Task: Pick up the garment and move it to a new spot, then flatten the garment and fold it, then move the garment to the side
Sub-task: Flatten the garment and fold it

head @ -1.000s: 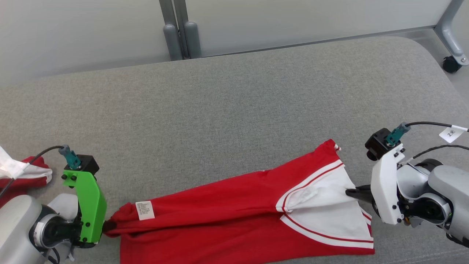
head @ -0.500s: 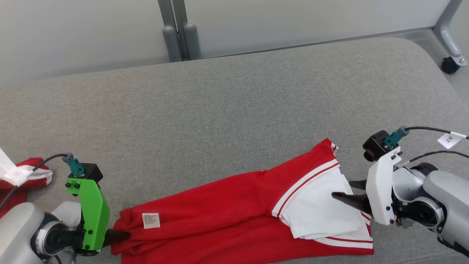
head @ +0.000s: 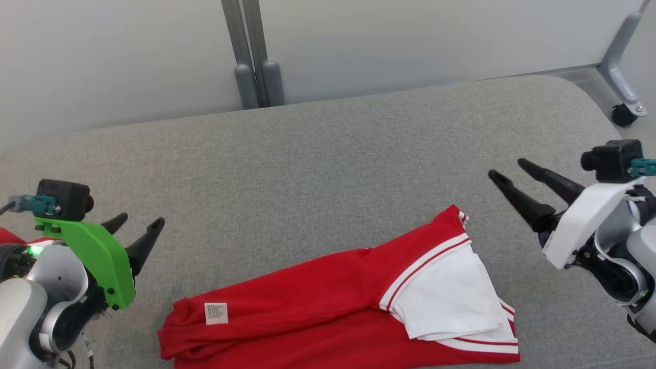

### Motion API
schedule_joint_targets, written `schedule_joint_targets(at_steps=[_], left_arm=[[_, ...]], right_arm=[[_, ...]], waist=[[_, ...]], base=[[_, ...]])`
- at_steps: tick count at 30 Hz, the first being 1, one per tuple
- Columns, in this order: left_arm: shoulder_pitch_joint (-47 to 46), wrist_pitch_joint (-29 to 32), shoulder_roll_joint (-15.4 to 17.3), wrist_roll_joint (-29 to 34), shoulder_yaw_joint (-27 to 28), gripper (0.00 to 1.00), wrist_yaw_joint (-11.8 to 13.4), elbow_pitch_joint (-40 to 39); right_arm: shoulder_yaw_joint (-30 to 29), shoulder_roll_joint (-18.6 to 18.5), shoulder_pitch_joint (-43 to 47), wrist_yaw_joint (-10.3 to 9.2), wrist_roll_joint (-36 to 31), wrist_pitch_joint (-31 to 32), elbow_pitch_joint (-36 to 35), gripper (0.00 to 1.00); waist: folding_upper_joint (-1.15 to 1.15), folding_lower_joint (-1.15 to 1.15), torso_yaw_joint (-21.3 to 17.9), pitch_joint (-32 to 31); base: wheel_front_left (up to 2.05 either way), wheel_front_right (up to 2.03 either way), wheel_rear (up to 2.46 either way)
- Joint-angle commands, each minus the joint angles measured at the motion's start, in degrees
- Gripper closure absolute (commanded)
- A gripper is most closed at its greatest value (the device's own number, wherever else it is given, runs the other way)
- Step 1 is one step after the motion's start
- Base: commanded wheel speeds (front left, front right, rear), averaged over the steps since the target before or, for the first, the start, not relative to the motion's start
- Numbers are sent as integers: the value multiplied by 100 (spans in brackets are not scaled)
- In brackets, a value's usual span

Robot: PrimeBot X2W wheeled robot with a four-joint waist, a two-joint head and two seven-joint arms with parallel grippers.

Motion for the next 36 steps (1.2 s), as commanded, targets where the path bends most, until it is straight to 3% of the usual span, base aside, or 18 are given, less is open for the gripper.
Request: schedule_joint_targets(at_steps=[1,6,10,16,23,28,36], left_arm=[[171,-448,-100,162,142,0,160,-75],[689,-1978,-281,677,513,0,763,-301],[1175,-3211,-506,980,818,0,1145,-382],[1738,-4011,-1058,1259,1017,0,1298,-223],[2175,-4050,-1773,2095,1772,0,1093,-328],[2479,-4051,-2277,2740,2221,0,738,-349],[2579,-4052,-2740,3407,2571,0,282,-155]], right_arm=[[-262,78,224,-2,-175,-302,118,0],[-1302,602,816,-1,-910,-1256,530,0],[-2218,1292,1306,-1,-1565,-1579,892,0],[-2917,2049,1958,-1,-2340,-1727,856,0],[-3051,2473,2338,-1,-3038,-1765,866,0],[-3244,2776,2319,-1,-3574,-1821,776,0],[-3253,3011,2105,-1,-3917,-1837,656,0]], waist=[[0,0,17,-46],[0,0,55,-99],[0,0,118,-112],[0,0,211,-59],[0,0,248,58],[0,0,224,76],[0,0,184,52]], base=[[0,0,0],[0,0,0],[0,0,0],[0,0,0],[0,0,0],[0,0,0],[0,0,0]])
